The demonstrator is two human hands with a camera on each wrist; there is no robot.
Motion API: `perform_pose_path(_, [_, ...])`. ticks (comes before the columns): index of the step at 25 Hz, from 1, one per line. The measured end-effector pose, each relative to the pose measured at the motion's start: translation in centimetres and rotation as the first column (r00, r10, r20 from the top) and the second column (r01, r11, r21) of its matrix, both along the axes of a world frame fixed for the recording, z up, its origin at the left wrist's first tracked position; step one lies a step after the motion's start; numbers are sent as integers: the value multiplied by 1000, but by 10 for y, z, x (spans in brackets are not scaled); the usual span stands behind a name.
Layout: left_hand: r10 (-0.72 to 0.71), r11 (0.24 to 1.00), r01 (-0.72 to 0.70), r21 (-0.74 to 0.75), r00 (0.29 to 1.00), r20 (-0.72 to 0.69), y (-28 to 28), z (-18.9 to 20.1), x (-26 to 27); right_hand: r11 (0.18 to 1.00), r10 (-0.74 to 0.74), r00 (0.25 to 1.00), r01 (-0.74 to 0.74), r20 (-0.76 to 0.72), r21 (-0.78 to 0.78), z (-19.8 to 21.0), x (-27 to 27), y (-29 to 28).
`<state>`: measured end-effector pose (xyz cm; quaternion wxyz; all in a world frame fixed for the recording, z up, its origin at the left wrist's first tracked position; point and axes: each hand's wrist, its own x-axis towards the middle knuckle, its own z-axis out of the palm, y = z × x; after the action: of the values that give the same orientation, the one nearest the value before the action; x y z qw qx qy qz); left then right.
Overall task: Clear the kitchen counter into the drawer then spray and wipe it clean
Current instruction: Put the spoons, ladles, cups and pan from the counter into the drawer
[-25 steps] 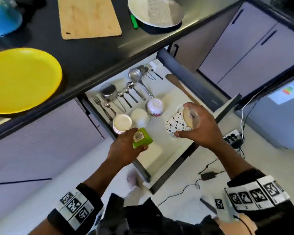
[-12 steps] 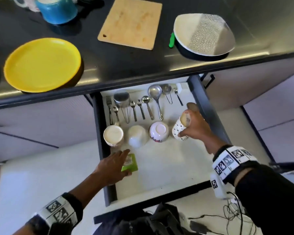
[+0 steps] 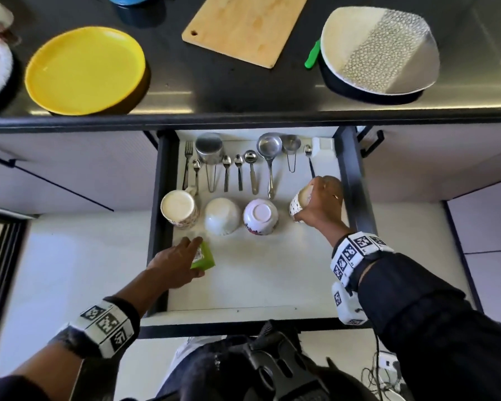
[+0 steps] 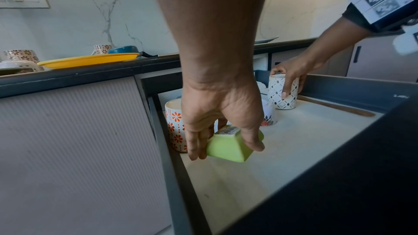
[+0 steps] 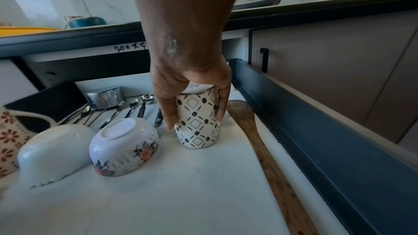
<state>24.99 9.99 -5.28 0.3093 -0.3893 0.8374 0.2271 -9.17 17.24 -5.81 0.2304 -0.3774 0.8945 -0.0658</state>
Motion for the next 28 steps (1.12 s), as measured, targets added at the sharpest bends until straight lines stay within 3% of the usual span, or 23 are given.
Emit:
perform_pose_path(4, [-12, 1000, 13, -5, 993, 121, -10, -8, 2, 992, 88, 993, -79, -84, 103, 18, 20, 2])
perform_pose_path(6, [-25, 998, 31, -48, 991, 129, -12, -10, -2, 975, 219, 963, -220, -157, 11, 29, 36, 3])
perform_pose_path(8, [-36, 993, 50, -106, 991, 128, -10, -13, -8, 906, 387, 908, -407, -160, -118, 30, 53, 4])
perform_pose_path(11, [-77, 978, 103, -184, 987, 142, -2, -21, -13, 831, 537, 843, -535, -36, -152, 27, 73, 4])
perform_pose_path(17, [-129, 930, 193, -313, 969, 213, 3, -25, -12, 820, 572, 807, -564, 144, -99, 20, 91, 0])
perform_pose_path(23, [-43, 939, 117, -324, 973, 227, 5, -14, -17, 829, 559, 804, -537, 204, -155, 25, 98, -6])
perform_pose_path(26, [-2, 957, 50, -285, 986, 167, 4, 1, -12, 807, 585, 787, -540, 197, -238, 40, 107, -23])
perform_pose_path(28, [58, 969, -49, -241, 998, 32, -2, 17, -6, 781, 609, 768, -539, 198, -315, 55, 119, -43])
